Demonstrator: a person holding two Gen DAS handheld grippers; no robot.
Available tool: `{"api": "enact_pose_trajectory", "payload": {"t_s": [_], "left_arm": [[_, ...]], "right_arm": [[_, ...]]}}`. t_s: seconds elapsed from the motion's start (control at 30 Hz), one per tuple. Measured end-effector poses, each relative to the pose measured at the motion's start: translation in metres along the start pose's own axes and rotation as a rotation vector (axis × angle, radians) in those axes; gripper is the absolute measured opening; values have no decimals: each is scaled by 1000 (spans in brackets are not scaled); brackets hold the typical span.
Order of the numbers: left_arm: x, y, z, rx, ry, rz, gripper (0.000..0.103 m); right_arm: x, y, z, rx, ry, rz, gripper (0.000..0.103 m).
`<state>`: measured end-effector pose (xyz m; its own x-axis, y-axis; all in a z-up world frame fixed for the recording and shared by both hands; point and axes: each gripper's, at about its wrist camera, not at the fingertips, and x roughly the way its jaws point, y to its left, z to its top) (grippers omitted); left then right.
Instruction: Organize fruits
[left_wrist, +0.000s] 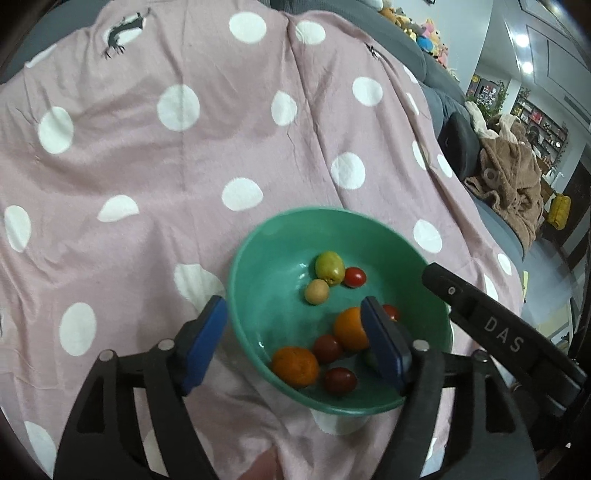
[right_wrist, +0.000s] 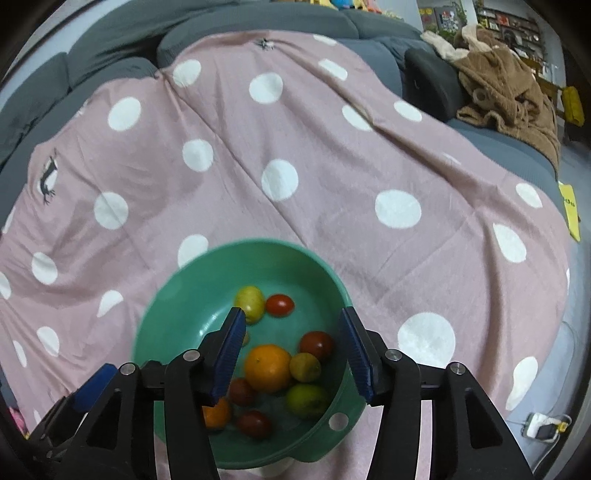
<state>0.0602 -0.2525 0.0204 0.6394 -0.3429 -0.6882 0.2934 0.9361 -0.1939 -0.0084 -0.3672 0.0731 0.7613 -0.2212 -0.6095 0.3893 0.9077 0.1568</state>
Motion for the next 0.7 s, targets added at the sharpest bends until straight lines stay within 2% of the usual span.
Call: {"api": "enact_pose_trajectory", "payload": {"t_s": [0.1,0.7], "left_arm": [[-8,-1,1,17,-13,22,82],[-24,-5,-5,13,-19,1,82]], "right_arm": [[-6,3,1,-10,-21,-6,53],[-12,5,1,-32,-32,-49,53]]}}
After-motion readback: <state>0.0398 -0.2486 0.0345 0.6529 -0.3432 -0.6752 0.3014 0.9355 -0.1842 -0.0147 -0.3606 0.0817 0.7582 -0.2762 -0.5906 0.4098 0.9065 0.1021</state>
